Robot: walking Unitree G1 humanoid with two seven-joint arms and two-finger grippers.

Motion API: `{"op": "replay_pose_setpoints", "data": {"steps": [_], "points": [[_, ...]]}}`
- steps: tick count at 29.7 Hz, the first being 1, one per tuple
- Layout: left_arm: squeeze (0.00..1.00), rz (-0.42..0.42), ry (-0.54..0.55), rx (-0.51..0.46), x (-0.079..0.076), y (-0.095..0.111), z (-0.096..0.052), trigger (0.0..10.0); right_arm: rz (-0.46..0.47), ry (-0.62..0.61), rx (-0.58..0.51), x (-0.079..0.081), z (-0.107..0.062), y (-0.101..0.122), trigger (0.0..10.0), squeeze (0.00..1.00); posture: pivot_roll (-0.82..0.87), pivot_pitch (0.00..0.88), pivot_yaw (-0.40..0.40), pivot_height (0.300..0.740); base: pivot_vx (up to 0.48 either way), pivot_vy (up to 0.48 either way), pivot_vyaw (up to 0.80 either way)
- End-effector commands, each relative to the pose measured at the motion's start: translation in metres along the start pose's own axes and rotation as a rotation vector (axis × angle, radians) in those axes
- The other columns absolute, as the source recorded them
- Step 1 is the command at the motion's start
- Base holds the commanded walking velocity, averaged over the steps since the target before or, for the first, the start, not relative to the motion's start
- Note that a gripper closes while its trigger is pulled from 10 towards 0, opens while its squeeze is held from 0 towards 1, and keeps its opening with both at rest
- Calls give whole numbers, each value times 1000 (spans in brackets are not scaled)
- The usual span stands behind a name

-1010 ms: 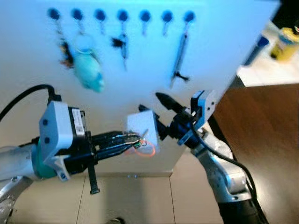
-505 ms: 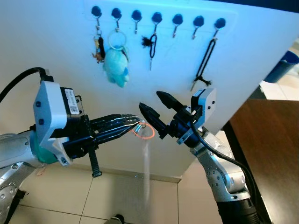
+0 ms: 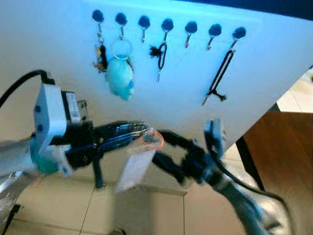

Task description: Hang keys on a hook

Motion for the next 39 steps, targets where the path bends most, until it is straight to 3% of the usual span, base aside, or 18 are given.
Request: {"op": "replay_pose_setpoints", "data": {"steps": [1,8,24,28,30,34,39], "points": [[0,-9,-65,17,-12,-1,0,10000,26,37,-10,6,-5,4,10000,0,50,0,11,740,330,0,0],[0,-8,-86,55,-14,-6,-2,10000,44,140,6,15,-15,12,10000,0,55,0,7,740,273,0,0],[0,51,-55,52,-8,3,-5,10000,79,153,72,11,-24,6,10000,0,59,0,9,740,0,0,0],[0,153,95,27,14,14,-4,10000,73,127,59,5,-19,4,10000,0,69,0,10,740,0,0,0],[0,153,95,27,14,14,-4,10000,73,127,59,5,-19,4,10000,0,69,0,10,740,0,0,0],[0,241,264,-14,35,27,-1,10000,90,66,54,-7,-11,-7,10000,0,85,0,10,740,0,0,0],[0,254,322,-57,40,35,2,10000,90,63,36,-8,-3,-6,10000,0,90,0,10,740,0,0,0]]}}
Point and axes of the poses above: a point about 5 cm out from each wrist's last joint towards the gripper, its own z axis pointing out of the wrist towards the gripper, its own y axis along the axis of the wrist's last joint, x = y × z, the point moved 4 cm from there along z, pointing out of the wrist towards the gripper, and after that the axes turned 3 degrees about -z, right-handed, at the moved point
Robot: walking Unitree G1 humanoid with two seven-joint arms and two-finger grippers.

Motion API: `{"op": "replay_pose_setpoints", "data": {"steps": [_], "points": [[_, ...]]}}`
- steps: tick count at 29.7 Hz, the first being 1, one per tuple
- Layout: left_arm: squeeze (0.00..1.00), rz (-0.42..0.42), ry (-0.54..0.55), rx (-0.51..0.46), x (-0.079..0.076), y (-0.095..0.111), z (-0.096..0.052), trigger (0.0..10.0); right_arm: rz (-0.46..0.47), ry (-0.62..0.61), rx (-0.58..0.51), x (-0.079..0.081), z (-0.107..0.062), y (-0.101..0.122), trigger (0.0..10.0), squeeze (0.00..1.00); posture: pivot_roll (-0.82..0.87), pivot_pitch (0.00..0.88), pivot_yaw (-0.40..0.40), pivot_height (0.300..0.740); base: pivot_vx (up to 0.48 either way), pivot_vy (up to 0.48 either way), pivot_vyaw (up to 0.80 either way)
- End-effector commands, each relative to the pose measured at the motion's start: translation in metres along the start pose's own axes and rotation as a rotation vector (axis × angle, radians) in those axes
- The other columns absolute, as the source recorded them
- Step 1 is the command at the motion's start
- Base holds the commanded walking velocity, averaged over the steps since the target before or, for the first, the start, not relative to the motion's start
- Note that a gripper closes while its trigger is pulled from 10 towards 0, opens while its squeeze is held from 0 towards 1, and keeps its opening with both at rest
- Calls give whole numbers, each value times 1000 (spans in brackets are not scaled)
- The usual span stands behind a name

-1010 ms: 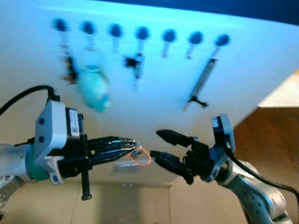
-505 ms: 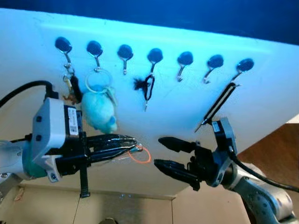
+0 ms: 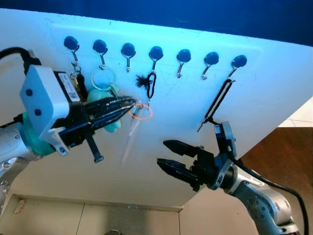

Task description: Hang keys on a hook

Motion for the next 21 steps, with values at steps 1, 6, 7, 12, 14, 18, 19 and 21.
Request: {"op": "replay_pose_setpoints", "data": {"steps": [1,6,7,12,14,18,19,21], "points": [[0,12,33,-9,3,3,2,10000,-8,-2,3,0,2,-1,10000,0,93,0,10,740,0,0,0],[0,23,117,-48,12,11,7,10000,-19,12,-4,1,8,0,10000,0,97,0,11,740,0,0,0],[0,23,117,-48,12,11,7,10000,-19,12,-4,1,8,0,10000,0,97,0,11,740,0,0,0],[0,-31,178,-99,17,16,8,10000,-24,12,-8,-1,12,-2,10000,0,102,0,16,740,0,0,0],[0,-33,182,-103,17,16,10,10000,-26,13,-10,-1,13,-2,10000,0,99,0,16,740,0,0,0],[0,-40,183,-108,14,15,15,10000,-29,15,-13,-2,16,-2,10000,0,99,0,16,740,0,0,0],[0,-40,183,-108,14,15,15,10000,-29,15,-13,-2,16,-2,10000,0,99,0,16,740,0,0,0],[0,-51,174,-116,11,16,18,10000,-30,15,-12,-2,17,-3,10000,0,100,0,17,740,0,0,0]]}}
Point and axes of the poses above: a point about 5 cm out from each wrist's last joint towards the gripper, its own z axis pointing out of the wrist towards the gripper, its own y axis along the axis of the wrist's last joint, x = y × z, the point moved 4 cm from there along z, pointing out of the wrist towards the gripper, and after that the axes turned 3 degrees about -z, right-handed, at the moved point
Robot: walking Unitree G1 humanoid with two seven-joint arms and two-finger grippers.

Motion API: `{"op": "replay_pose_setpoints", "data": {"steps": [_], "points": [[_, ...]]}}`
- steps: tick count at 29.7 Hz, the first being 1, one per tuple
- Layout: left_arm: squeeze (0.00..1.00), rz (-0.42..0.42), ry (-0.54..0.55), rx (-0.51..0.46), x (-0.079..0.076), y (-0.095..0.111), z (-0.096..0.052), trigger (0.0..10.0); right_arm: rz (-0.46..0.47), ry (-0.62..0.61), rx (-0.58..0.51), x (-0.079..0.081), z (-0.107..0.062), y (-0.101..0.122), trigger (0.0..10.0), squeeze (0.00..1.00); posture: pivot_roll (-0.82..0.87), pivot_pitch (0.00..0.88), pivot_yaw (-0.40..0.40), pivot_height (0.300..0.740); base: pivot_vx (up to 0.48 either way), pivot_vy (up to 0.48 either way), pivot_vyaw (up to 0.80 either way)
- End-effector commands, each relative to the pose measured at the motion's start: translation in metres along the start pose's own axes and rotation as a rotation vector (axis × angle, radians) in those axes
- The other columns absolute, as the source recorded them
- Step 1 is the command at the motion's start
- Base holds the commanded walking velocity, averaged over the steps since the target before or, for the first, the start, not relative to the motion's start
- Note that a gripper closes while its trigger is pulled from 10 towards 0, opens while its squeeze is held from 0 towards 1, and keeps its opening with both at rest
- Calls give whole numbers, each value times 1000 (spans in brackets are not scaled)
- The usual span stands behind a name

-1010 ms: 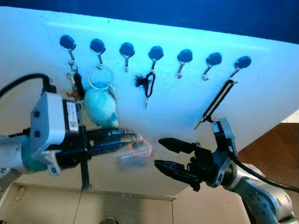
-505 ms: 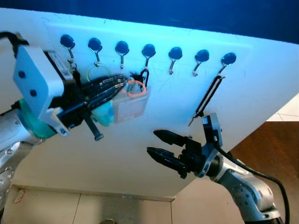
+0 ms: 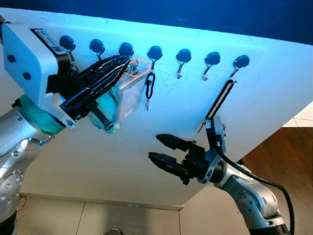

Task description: Hang keys on a hook

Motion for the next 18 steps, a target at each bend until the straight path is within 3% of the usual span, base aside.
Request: {"op": "replay_pose_setpoints", "data": {"steps": [1,5,10,18], "points": [[0,-7,-17,-3,-4,1,3,10000,-3,1,10,-1,1,-3,10000,0,100,0,17,740,0,0,0],[0,-21,-49,-4,-9,2,3,10000,-2,-2,13,-2,1,-5,10000,0,98,0,16,740,0,0,0],[0,-28,-115,69,-10,-6,-13,10000,4,-8,18,-3,3,-8,10000,0,100,0,13,740,0,0,0],[0,-112,-172,83,-18,-6,-32,10000,4,-10,26,-5,1,-10,10000,0,102,0,4,740,0,0,0]]}}
Point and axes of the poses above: a point about 5 cm out from each wrist's last joint towards the gripper, its own z axis pointing out of the wrist towards the gripper, its own y axis along the axis of the wrist's last joint, x = y × z, the point moved 4 cm from there along z, pointing out of the wrist towards the gripper, and after that the axes turned 3 degrees about -z, right-handed, at the moved point
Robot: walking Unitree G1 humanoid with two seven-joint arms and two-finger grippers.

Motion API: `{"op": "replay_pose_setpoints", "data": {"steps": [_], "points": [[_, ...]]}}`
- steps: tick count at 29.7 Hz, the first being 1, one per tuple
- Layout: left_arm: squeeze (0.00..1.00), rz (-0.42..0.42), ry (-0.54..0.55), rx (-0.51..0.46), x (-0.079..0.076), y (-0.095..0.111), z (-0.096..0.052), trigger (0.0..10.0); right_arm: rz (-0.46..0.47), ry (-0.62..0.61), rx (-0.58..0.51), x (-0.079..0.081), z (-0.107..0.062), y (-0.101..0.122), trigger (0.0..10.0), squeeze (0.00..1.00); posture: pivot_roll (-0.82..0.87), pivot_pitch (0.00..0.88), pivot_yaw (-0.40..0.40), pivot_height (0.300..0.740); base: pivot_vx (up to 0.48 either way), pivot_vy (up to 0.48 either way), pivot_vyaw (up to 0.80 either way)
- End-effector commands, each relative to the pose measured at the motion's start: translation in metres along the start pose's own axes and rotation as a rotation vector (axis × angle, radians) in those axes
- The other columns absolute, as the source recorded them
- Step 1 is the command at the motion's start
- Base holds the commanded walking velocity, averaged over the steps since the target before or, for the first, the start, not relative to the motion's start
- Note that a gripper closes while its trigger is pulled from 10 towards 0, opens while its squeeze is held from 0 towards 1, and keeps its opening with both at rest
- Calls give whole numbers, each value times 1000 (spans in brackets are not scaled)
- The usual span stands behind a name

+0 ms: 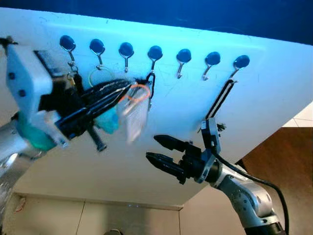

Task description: Hang keys on a hook

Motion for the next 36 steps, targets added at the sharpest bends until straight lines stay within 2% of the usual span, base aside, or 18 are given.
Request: {"op": "replay_pose_setpoints", "data": {"steps": [1,8,10,11,13,14,26,32,36], "points": [[0,9,-25,-1,-5,4,-2,10000,-1,1,12,0,-2,-3,10000,0,102,0,4,740,0,0,0],[0,14,1,16,0,0,-4,10000,-6,2,17,-1,-2,-3,10000,0,97,0,3,740,0,0,0],[0,59,62,41,10,-4,-2,10000,-7,2,18,-2,-2,-4,10000,0,98,0,2,740,0,0,0],[0,59,62,41,10,-4,-2,10000,-7,2,18,-2,-2,-4,10000,0,98,0,2,740,0,0,0],[0,96,146,38,22,-4,4,10000,-8,2,18,-1,-2,-4,10000,0,94,0,4,740,0,0,0],[0,93,153,33,23,-3,3,10000,-8,2,17,-1,-2,-4,10000,0,94,0,5,740,0,0,0],[0,73,167,-21,26,10,1,10000,-5,3,16,0,-2,-6,10000,0,101,0,9,740,0,0,0],[0,82,171,-44,25,14,6,10000,-6,4,16,0,-2,-6,10000,0,101,0,10,740,0,0,0],[0,88,176,-32,25,10,11,10000,-5,3,16,0,-1,-6,10000,0,99,0,10,740,0,0,0]]}}
Point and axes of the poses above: a point about 5 cm out from each wrist's last joint towards the gripper, its own z axis pointing out of the wrist towards the gripper, its own y axis along the axis of the wrist's last joint, x = y × z, the point moved 4 cm from there along z, pointing out of the wrist towards the gripper, and after that the axes turned 3 degrees about -z, right-handed, at the moved point
